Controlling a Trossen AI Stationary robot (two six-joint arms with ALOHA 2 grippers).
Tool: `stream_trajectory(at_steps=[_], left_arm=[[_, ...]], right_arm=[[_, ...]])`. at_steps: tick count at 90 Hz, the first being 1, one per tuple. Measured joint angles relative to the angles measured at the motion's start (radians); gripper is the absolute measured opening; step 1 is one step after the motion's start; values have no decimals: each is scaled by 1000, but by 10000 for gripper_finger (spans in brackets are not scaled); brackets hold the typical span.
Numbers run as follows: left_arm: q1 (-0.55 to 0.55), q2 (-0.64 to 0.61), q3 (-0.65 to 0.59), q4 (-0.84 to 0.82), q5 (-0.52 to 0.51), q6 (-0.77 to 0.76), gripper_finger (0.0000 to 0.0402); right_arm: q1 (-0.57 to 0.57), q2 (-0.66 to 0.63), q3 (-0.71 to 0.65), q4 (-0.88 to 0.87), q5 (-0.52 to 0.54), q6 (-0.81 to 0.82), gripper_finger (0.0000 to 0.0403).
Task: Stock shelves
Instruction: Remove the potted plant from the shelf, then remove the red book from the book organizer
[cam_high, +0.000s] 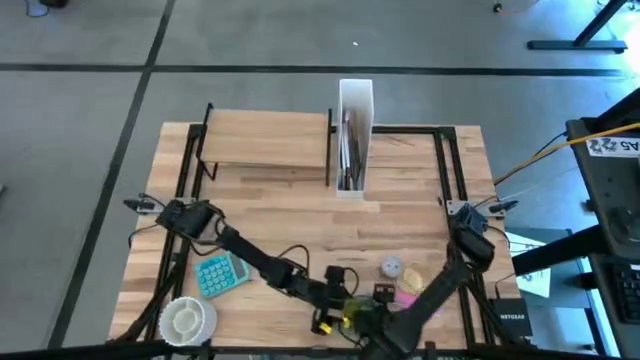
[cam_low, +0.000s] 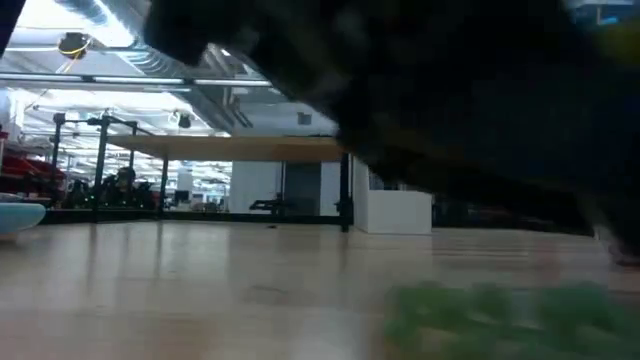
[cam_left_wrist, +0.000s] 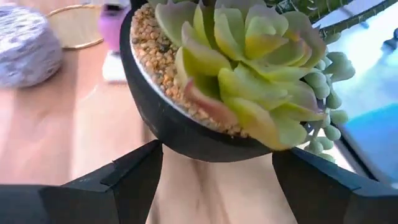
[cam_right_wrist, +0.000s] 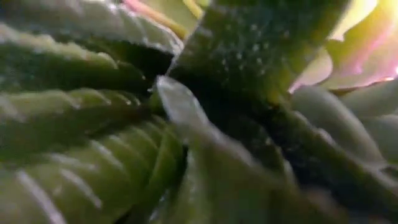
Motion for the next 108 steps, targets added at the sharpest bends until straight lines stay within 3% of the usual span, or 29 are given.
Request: stream_trajectory(at_steps=[27, 45, 82, 95, 108], left_arm=[[20, 35, 75, 29, 13, -14, 282], [31, 38, 74, -3, 3, -50, 282], [-22, -102, 70, -406, -256, -85, 282], [-61, -200, 70, -516, -297, -112, 282], [-111, -294, 70, -647, -443, -174, 282]], right_arm=[[93, -20, -110, -20, -86, 161, 316], [118, -84, -188, 8, -85, 249, 316], [123, -246, -186, -104, -10, 279, 316], [123, -312, -186, -160, 67, 236, 316], [115, -412, -186, -188, 248, 175, 316]])
